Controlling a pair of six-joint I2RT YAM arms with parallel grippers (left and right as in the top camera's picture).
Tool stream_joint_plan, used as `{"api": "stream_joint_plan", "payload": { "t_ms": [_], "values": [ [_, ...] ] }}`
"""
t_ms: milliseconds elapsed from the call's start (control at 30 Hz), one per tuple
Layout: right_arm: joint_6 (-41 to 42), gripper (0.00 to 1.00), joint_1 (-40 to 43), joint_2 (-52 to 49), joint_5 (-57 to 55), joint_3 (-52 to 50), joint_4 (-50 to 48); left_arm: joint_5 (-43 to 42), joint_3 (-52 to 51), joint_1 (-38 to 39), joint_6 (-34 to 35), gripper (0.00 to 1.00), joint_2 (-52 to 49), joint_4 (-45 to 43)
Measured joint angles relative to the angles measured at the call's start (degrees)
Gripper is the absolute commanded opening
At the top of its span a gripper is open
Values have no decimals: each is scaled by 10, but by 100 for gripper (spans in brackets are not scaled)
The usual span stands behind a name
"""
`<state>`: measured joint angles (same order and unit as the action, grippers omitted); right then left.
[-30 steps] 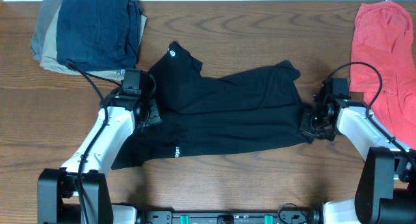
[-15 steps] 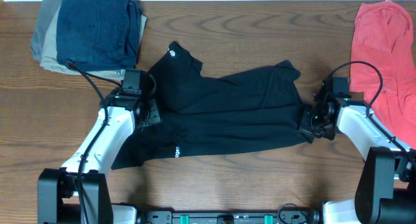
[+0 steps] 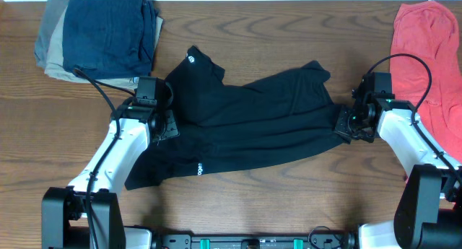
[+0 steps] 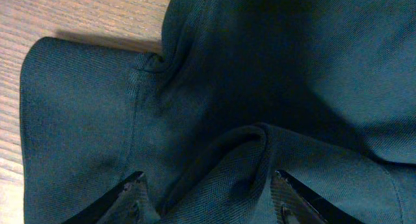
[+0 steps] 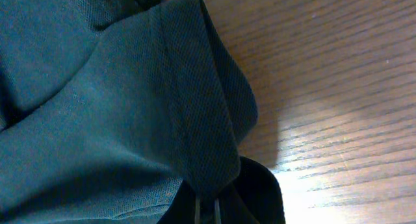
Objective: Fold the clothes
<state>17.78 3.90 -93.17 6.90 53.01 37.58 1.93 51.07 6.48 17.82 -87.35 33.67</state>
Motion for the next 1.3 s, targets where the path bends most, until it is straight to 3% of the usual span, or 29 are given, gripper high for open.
{"api": "stream_joint_plan", "payload": {
  "t_ms": [767, 1000, 1100, 1233, 1300],
  "values": [
    [56, 1, 0, 0, -5, 1, 135, 0, 0, 0, 0, 62, 0, -1],
    [77, 1, 0, 19, -59, 2, 157, 0, 0, 0, 0, 62, 0, -1],
    [79, 20, 0, 31, -68, 2, 157, 0, 0, 0, 0, 62, 0, -1],
    [72, 70, 0, 33, -69, 2, 161, 0, 0, 0, 0, 62, 0, -1],
    [67, 79, 0, 33, -67, 2, 167, 0, 0, 0, 0, 62, 0, -1]
  ]
}}
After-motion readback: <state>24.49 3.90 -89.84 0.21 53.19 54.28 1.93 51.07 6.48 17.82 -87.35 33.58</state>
